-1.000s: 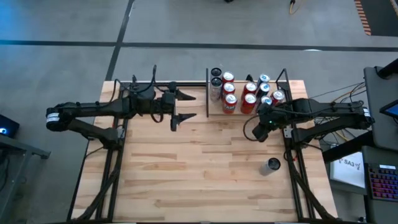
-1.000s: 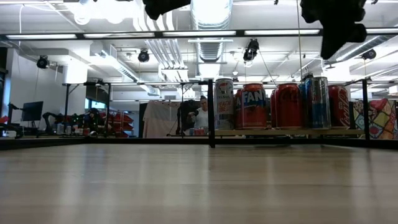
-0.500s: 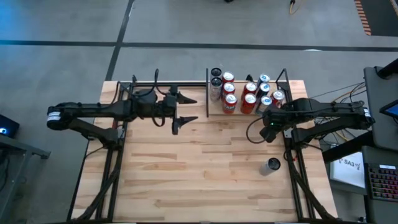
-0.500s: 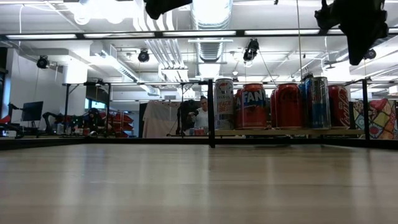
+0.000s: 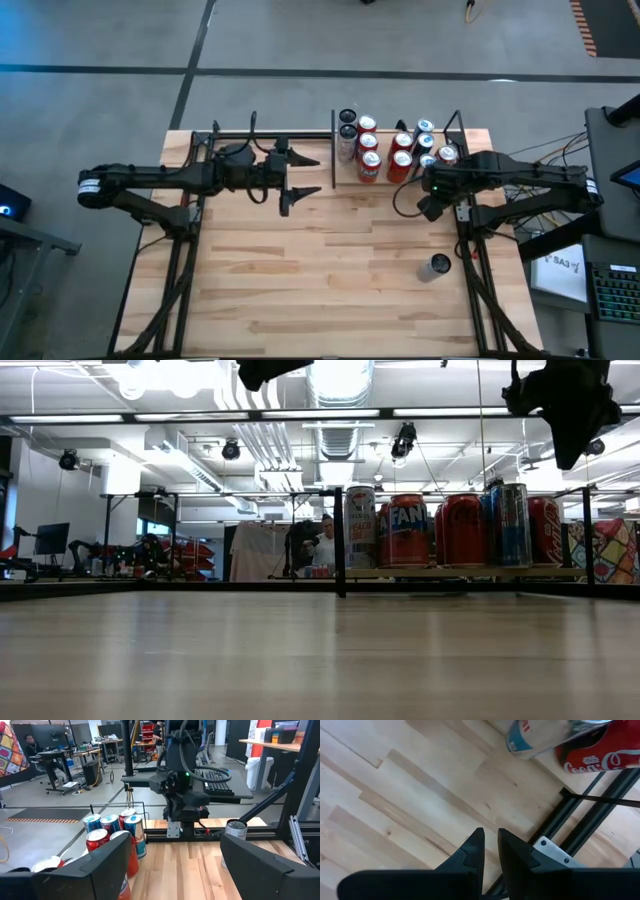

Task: Place canned beverage on shelf
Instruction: Put the blue soda can on the shelf aligned with the other blue soda cans

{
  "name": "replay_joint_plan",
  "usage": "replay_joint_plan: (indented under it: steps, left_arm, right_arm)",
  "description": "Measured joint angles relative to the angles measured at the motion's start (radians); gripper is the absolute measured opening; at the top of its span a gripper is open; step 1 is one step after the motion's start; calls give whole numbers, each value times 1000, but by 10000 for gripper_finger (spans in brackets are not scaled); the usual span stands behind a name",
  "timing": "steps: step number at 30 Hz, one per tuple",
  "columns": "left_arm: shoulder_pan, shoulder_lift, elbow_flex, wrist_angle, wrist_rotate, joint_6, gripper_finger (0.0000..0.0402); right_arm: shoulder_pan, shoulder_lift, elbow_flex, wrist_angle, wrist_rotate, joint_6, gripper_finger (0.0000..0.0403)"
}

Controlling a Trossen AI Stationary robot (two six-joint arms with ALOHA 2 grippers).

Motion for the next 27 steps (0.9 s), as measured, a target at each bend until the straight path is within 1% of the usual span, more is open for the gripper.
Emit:
replay_joint_plan:
  steps: [15,21,27]
  left_arm:
    - [0,17,0,18,-1,27,292]
    - [0,17,0,18,-60,46,292]
    - [0,17,0,18,-75,55,292]
  right_arm:
    - [-95,1,0,5,11,-66,43]
    - [-140,5,0,35,79,-111,43]
    - [-220,25,-1,76,80,-195,43]
